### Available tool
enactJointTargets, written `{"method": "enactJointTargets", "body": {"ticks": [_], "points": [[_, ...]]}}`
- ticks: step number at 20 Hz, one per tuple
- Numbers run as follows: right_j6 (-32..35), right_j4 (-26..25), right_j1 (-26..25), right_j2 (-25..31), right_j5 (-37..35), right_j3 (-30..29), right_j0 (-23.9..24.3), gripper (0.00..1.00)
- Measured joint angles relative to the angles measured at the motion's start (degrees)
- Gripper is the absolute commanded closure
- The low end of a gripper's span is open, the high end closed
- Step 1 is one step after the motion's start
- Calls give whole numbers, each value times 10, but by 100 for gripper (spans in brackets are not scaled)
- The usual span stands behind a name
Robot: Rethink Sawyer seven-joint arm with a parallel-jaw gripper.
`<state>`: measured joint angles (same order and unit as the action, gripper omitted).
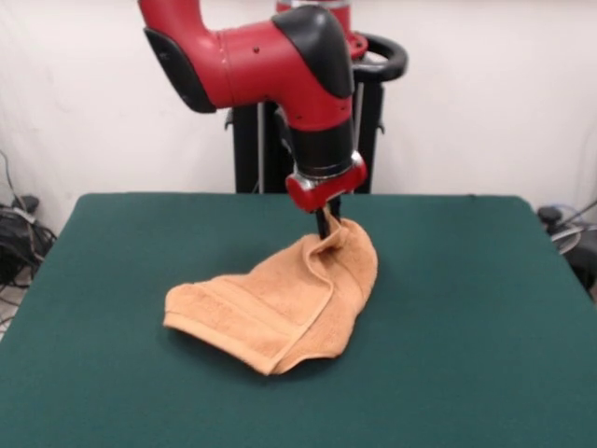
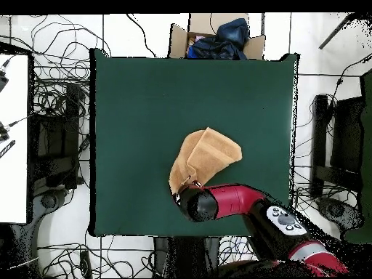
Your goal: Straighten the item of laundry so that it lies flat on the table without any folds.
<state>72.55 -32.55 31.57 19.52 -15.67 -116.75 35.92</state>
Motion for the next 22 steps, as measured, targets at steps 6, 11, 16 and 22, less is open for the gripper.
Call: {"method": "enactJointTargets", "body": {"ticks": [6, 11, 16, 22], "points": [[0, 0, 14, -46, 59, 0, -44, 100], [0, 0, 25, -111, 72, 2, -99, 100], [2, 0, 29, -199, 72, 16, -171, 100], [19, 16, 9, -315, 97, 50, -262, 100]]}}
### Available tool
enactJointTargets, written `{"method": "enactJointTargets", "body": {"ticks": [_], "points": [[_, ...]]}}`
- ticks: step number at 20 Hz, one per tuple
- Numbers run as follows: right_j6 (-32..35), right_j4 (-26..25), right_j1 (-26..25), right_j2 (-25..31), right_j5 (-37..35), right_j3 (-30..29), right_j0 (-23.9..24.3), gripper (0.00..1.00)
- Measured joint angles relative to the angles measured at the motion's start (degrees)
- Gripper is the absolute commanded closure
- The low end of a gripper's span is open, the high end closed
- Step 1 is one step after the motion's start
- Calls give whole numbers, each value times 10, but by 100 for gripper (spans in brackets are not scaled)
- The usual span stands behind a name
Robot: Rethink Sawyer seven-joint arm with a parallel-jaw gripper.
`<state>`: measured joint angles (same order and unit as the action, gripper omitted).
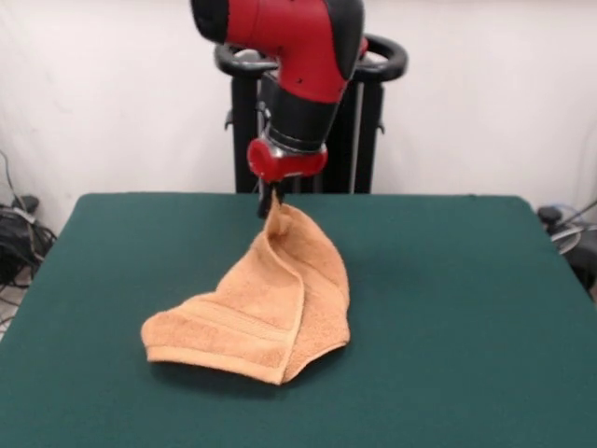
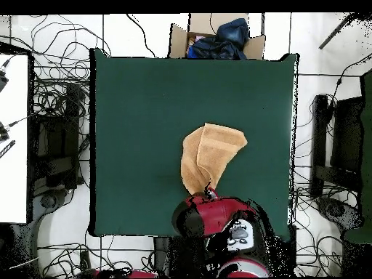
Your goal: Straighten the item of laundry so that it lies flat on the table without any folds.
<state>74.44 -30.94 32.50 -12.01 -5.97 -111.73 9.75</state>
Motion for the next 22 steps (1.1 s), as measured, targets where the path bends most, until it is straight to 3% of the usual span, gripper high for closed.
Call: {"method": "enactJointTargets", "body": {"ticks": [2, 8, 11, 16, 22], "points": [[11, 27, -15, -38, 50, 7, -21, 100], [26, 85, -42, -71, 214, 7, -11, 100], [26, 118, -61, -73, 345, 7, 14, 100], [26, 130, -84, -65, 516, 7, 73, 100], [45, 139, -108, -45, 608, 6, 139, 100]]}}
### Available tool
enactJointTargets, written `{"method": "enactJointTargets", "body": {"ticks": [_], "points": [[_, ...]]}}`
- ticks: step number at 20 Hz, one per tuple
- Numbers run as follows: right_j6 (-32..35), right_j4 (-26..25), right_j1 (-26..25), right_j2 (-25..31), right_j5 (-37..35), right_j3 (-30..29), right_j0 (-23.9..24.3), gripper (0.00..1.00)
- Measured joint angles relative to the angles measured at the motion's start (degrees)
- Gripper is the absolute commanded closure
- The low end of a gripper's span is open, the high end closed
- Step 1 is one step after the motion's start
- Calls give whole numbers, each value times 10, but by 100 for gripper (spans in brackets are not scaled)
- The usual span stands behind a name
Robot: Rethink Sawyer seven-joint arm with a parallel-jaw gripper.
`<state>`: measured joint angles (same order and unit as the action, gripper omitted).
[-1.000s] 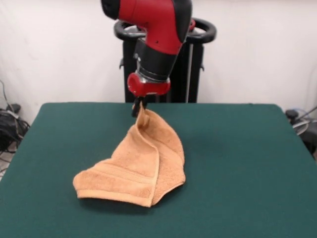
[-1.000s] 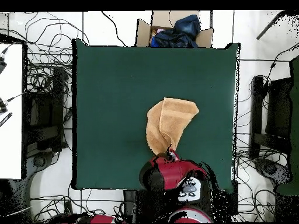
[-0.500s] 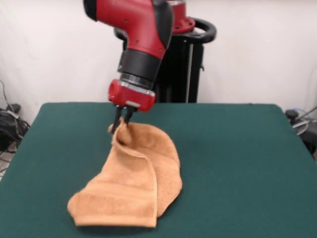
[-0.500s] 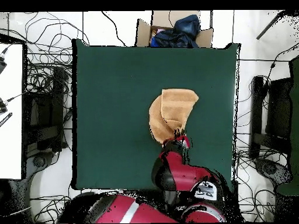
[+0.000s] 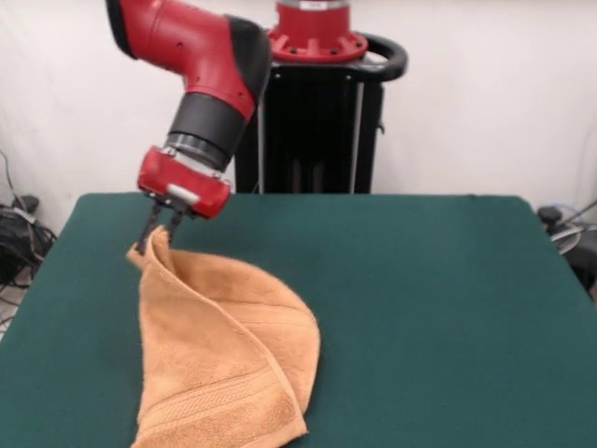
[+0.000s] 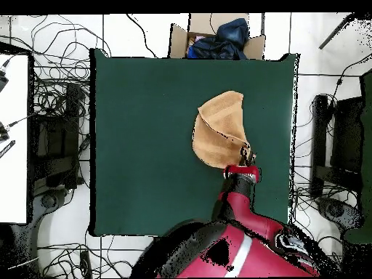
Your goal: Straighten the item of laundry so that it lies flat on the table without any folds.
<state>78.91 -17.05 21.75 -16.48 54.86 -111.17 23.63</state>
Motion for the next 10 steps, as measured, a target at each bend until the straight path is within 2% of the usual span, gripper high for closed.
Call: {"method": "enactJointTargets", "body": {"ticks": [2, 10], "points": [[14, 15, -12, 3, 11, -2, 16, 100], [60, 47, -41, 17, 28, -17, 30, 100]]}}
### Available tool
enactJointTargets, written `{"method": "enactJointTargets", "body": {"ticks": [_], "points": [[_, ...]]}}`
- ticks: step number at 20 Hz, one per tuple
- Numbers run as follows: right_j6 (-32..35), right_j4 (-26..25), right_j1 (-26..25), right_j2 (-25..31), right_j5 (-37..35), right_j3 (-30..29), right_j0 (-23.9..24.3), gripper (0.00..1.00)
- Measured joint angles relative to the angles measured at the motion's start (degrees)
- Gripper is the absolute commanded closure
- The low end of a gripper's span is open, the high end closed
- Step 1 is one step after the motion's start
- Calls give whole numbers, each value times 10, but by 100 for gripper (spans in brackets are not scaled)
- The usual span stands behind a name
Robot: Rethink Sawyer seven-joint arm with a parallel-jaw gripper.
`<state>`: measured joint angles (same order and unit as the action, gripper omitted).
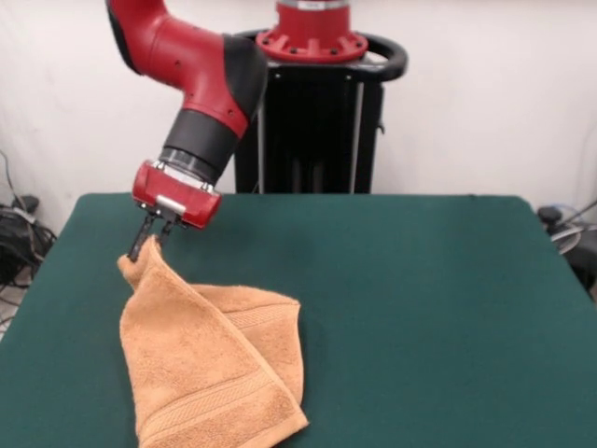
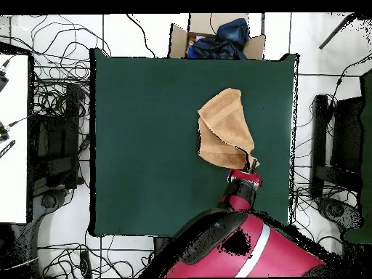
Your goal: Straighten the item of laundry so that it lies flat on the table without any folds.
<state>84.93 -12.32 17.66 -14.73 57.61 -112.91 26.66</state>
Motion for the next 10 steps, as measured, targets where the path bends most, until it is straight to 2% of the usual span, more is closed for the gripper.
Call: {"method": "enactJointTargets", "body": {"ticks": [10], "points": [[79, -18, -6, 63, 32, 0, 50, 100]]}}
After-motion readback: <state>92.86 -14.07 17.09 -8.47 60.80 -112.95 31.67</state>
